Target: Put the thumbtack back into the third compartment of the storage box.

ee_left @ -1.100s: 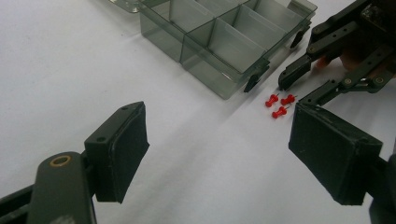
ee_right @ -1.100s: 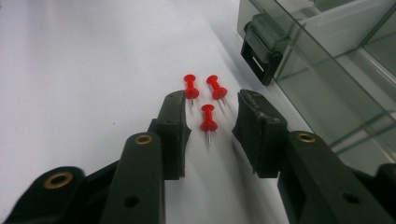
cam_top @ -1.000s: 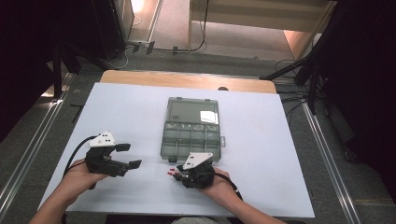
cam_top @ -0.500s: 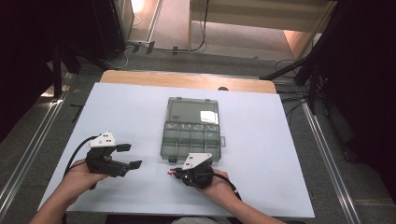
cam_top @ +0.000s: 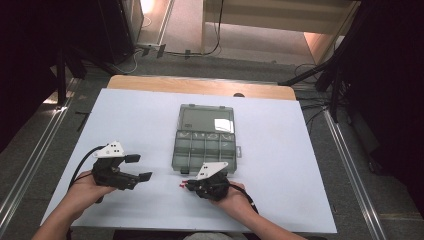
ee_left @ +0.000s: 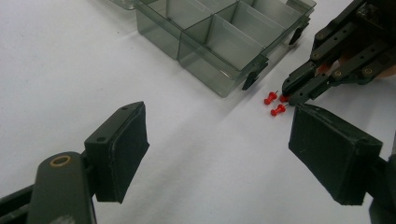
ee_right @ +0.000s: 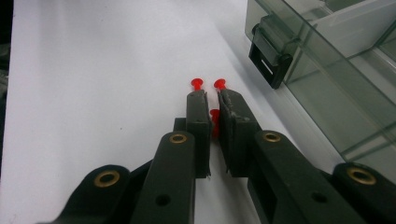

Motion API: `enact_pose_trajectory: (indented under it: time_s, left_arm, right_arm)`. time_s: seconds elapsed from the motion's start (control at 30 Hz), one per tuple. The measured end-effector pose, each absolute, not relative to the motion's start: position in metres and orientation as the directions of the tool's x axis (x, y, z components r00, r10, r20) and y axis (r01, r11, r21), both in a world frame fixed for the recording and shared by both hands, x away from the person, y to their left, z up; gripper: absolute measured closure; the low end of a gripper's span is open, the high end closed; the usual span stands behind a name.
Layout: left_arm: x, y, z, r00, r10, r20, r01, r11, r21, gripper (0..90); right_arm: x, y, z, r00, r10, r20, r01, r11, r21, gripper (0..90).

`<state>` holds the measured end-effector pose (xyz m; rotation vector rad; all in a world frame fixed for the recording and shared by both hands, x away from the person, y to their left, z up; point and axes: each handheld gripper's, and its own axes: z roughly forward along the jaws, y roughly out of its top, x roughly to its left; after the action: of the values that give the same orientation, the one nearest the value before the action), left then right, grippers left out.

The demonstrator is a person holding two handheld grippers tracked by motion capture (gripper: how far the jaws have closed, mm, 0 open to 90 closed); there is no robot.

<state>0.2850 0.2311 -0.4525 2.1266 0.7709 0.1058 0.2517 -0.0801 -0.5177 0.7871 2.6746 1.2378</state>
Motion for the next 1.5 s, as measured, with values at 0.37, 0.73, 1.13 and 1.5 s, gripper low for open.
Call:
enact_pose_trajectory:
  time_s: [0.37,0.73,1.13,1.5]
  left_arm:
    - [0.285,0.231,-0.453,0.807,0.559,-0.191,0.489,-0.450,0.748,19.2]
    - [0.286,0.232,-0.453,0.806,0.560,-0.193,0.490,-0.447,0.749,19.2]
    - [0.286,0.233,-0.453,0.803,0.562,-0.198,0.494,-0.443,0.749,19.2]
    - [0.288,0.235,-0.453,0.800,0.565,-0.200,0.497,-0.438,0.749,19.2]
  right_arm:
    - [0.254,-0.084,-0.512,-0.857,0.490,0.159,0.436,0.524,0.732,84.0]
    - [0.255,-0.089,-0.496,-0.851,0.491,0.186,0.446,0.490,0.749,84.0]
    - [0.260,-0.099,-0.477,-0.829,0.518,0.212,0.480,0.462,0.746,84.0]
    - [0.269,-0.115,-0.469,-0.797,0.553,0.244,0.525,0.432,0.733,84.0]
